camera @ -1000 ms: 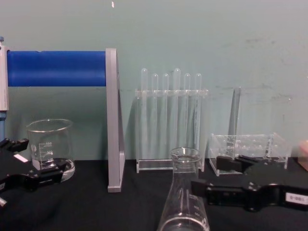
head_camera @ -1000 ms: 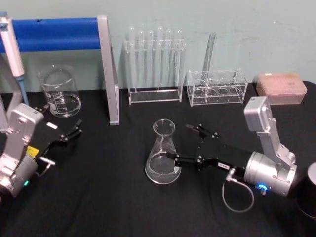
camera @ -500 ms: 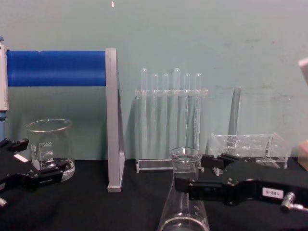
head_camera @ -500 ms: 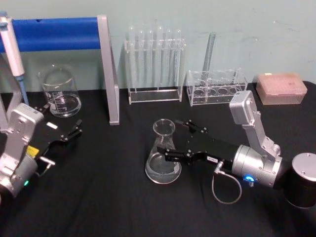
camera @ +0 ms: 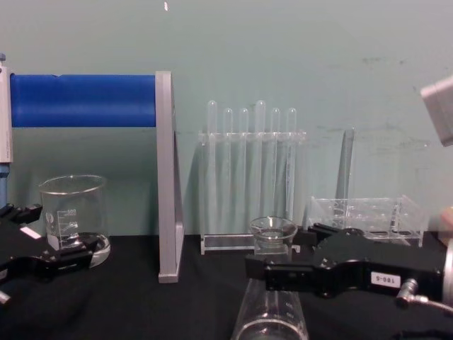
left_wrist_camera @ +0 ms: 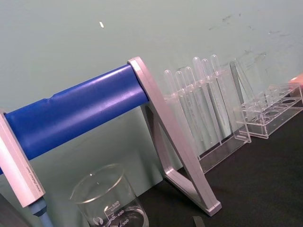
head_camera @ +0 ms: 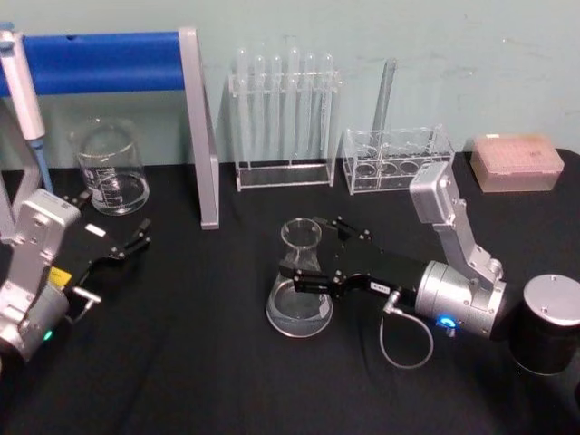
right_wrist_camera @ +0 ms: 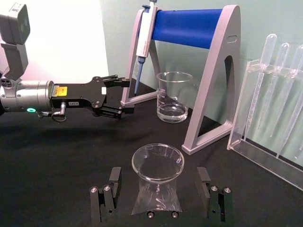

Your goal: Grasp the erlenmeyer flask with one hand, shake it three times, then place it back.

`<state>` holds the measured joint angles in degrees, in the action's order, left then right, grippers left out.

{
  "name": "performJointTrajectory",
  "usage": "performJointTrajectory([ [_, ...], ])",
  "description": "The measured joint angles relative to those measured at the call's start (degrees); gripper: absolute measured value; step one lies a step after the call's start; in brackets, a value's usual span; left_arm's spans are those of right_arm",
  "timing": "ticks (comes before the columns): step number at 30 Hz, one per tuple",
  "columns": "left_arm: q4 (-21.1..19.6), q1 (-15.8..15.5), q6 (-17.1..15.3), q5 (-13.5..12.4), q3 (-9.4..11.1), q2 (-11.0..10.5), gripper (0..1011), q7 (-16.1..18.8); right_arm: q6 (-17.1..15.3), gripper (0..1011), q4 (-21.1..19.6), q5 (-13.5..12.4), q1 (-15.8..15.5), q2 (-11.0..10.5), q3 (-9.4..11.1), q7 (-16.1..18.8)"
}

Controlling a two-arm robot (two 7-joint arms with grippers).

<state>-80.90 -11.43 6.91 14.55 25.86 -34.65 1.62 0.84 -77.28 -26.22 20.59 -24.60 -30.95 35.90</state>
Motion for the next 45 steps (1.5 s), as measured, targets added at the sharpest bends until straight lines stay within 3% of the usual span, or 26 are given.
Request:
performJointTrajectory([
  [34,0.00,0.00,0.00,0.00,0.00,0.00,1001,0.00,-0.22,1000,0.16,0.36,0.18,0.16,-0.14,-0.41],
  [38,0.00,0.00,0.00,0.00,0.00,0.00,1001,0.00,-0.22,958,0.14,0.34,0.16,0.16,-0.14,-0.41],
  [44,0.00,0.00,0.00,0.00,0.00,0.00,1001,0.00,-0.22,811,0.14,0.31,0.15,0.16,-0.14,-0.41],
  [45,0.00,0.00,0.00,0.00,0.00,0.00,1001,0.00,-0.22,749,0.14,0.31,0.15,0.16,-0.14,-0.41],
])
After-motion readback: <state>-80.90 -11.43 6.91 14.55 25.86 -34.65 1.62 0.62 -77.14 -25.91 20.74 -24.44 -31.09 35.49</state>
